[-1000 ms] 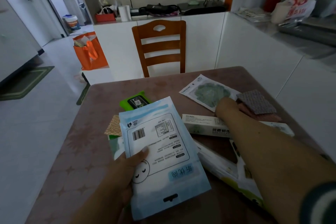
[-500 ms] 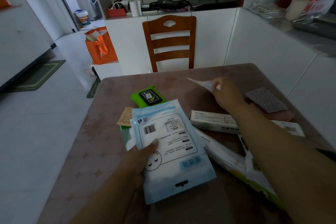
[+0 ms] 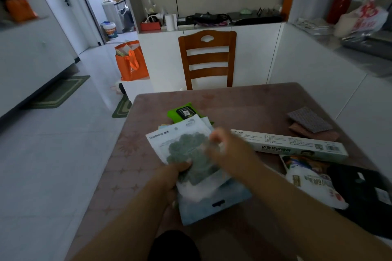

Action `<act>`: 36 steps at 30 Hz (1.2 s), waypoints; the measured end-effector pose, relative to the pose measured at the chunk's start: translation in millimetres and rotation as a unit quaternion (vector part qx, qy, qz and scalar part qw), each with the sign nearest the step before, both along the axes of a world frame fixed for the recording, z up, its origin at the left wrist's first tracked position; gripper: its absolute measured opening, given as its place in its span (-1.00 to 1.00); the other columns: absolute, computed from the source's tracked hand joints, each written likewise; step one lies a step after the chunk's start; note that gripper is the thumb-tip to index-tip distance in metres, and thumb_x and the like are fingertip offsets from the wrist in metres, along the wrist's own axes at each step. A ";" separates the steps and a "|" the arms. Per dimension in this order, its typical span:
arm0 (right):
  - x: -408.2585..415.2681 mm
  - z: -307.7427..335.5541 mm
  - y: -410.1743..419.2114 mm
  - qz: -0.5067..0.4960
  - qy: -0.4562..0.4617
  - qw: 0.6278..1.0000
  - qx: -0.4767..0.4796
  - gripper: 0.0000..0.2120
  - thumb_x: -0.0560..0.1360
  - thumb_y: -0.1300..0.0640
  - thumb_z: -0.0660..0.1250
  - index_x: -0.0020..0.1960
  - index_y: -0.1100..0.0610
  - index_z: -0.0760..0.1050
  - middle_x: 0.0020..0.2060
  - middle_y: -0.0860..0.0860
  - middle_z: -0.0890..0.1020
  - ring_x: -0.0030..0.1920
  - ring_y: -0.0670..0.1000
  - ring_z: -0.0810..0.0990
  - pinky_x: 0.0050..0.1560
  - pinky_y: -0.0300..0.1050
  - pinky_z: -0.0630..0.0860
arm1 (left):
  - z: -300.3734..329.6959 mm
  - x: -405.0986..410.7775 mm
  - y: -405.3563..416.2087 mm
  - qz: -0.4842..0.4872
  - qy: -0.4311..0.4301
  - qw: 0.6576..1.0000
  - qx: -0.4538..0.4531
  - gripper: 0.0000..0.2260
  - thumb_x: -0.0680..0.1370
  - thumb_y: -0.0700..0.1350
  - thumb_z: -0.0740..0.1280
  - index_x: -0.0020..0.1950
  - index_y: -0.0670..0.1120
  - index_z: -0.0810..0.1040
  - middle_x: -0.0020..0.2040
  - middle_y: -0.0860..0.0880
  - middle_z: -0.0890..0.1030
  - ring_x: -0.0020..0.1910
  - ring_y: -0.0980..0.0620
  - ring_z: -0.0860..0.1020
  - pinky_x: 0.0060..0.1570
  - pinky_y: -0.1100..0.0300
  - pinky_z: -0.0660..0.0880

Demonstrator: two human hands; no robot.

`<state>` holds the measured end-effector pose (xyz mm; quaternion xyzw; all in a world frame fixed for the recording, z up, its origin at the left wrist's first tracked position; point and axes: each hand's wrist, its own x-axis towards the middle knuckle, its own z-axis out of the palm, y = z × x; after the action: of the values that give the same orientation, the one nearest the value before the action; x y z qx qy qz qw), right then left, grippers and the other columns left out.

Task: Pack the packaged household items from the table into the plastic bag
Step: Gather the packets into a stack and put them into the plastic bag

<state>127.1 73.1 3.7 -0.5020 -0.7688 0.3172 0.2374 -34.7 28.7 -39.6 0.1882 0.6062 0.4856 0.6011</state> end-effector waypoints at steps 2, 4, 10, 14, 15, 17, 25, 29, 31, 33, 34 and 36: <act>16.5 18.3 16.4 -0.130 0.019 0.989 -0.070 -0.35 0.35 -0.24 0.41 0.30 0.07 0.38 0.18 0.05 0.55 0.10 0.05 0.56 -0.07 -0.10 0.46 | 23.1 -2.7 -10.7 -0.003 -0.033 0.999 0.040 -0.74 0.52 -0.30 0.33 0.20 -0.27 0.54 0.10 -0.28 0.64 0.05 -0.27 0.61 0.01 -0.12 0.56; 21.6 34.6 19.4 -0.111 0.151 0.934 -0.303 -0.23 0.32 -0.15 0.48 0.39 0.21 0.36 0.30 0.18 0.51 0.21 0.19 0.55 0.16 0.04 0.51 | 46.2 -5.0 -21.4 -0.017 -0.057 0.996 0.068 -0.74 0.51 -0.31 0.33 0.20 -0.24 0.56 0.17 -0.28 0.62 0.14 -0.27 0.59 0.14 -0.17 0.51; 22.9 55.9 -35.0 0.001 0.316 0.838 -0.445 -0.71 0.23 0.19 0.48 -0.05 0.20 0.68 -0.01 0.21 0.70 -0.05 0.20 0.69 0.00 0.11 0.62 | 103.9 2.2 -66.8 -0.066 -0.047 0.990 0.119 -0.80 0.51 -0.35 0.31 -0.02 -0.16 0.70 -0.06 -0.20 0.72 -0.09 -0.19 0.69 -0.06 -0.09 0.62; 23.1 76.7 -75.6 -0.017 0.338 0.852 -0.399 -0.58 0.23 0.30 0.45 0.09 0.25 0.59 0.05 0.27 0.66 0.09 0.27 0.62 0.15 0.24 0.52 | 119.1 0.8 -107.8 -0.080 -0.040 0.979 0.182 -0.77 0.50 -0.33 0.35 -0.13 -0.06 0.75 0.09 -0.24 0.67 0.14 -0.29 0.60 0.19 -0.29 0.46; 23.6 82.9 -84.8 -0.022 0.343 0.857 -0.383 -0.56 0.22 0.31 0.46 0.10 0.26 0.59 0.06 0.27 0.66 0.10 0.28 0.62 0.17 0.27 0.51 | 121.8 0.9 -117.7 -0.081 -0.046 0.976 0.196 -0.82 0.48 -0.25 0.40 0.00 -0.06 0.72 0.16 -0.24 0.64 0.17 -0.28 0.58 0.19 -0.29 0.46; 24.4 94.3 -100.3 -0.040 0.351 0.869 -0.346 -0.57 0.24 0.33 0.48 0.11 0.28 0.59 0.07 0.27 0.66 0.10 0.28 0.62 0.17 0.28 0.50 | 126.5 -2.5 -136.4 -0.065 -0.035 0.974 0.215 -0.53 0.39 -0.05 0.47 0.30 -0.03 0.54 0.25 -0.18 0.61 0.19 -0.21 0.59 0.10 -0.18 0.54; 1.9 104.6 -170.4 -0.092 0.356 0.904 -0.217 -0.59 0.36 0.28 0.50 0.18 0.30 0.53 0.01 0.21 0.66 -0.03 0.18 0.65 0.02 0.16 0.60 | 116.2 -24.5 -228.3 -0.069 0.118 0.989 0.061 -0.42 0.12 0.26 0.45 -0.05 -0.13 0.63 -0.26 -0.08 0.73 -0.27 -0.02 0.67 -0.27 0.13 0.63; -2.5 84.1 -202.7 -0.103 0.310 0.927 -0.186 -0.61 0.33 0.24 0.54 0.12 0.25 0.55 0.03 0.22 0.65 0.03 0.23 0.64 0.11 0.22 0.56 | 94.2 -27.2 -260.1 -0.108 0.211 0.970 -0.051 -0.53 0.39 0.20 0.43 0.01 -0.20 0.60 -0.14 -0.17 0.65 -0.21 -0.06 0.58 -0.02 0.04 0.59; 0.4 70.2 -213.5 -0.100 0.275 0.940 -0.175 -0.53 0.32 0.21 0.54 0.19 0.25 0.52 0.05 0.20 0.64 0.05 0.22 0.62 0.13 0.20 0.55 | 82.3 -30.3 -271.0 -0.106 0.278 0.950 -0.095 -0.57 0.47 0.20 0.35 -0.03 -0.18 0.57 -0.15 -0.16 0.59 -0.21 -0.05 0.53 -0.11 0.11 0.58; 6.4 57.7 -221.0 -0.089 0.229 0.953 -0.175 -0.43 0.31 0.16 0.56 0.26 0.24 0.48 0.10 0.18 0.62 0.10 0.22 0.60 0.16 0.19 0.53 | 72.0 -32.1 -281.6 -0.111 0.312 0.935 -0.126 -0.60 0.53 0.21 0.25 -0.09 -0.14 0.55 -0.18 -0.11 0.56 -0.25 -0.03 0.47 -0.19 0.16 0.52; 9.7 52.9 -223.1 -0.082 0.200 0.959 -0.185 -0.39 0.29 0.14 0.57 0.28 0.24 0.46 0.13 0.19 0.60 0.13 0.22 0.58 0.18 0.19 0.52 | 66.7 -32.2 -286.4 -0.109 0.311 0.934 -0.137 -0.60 0.55 0.21 0.21 -0.07 -0.13 0.55 -0.19 -0.09 0.57 -0.28 -0.01 0.47 -0.21 0.17 0.50; 14.2 44.8 -226.2 -0.059 0.178 0.959 -0.212 -0.45 0.31 0.21 0.55 0.25 0.28 0.49 0.13 0.22 0.61 0.15 0.23 0.58 0.21 0.18 0.50 | 55.8 -30.6 -294.5 -0.100 0.283 0.941 -0.155 -0.57 0.56 0.23 0.17 0.05 -0.11 0.57 -0.17 -0.05 0.57 -0.28 0.02 0.52 -0.19 0.17 0.49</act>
<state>141.4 -153.1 48.5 -0.5208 -0.5979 0.5429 0.2766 -65.3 -265.8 16.2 0.2815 0.7972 0.2499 0.4721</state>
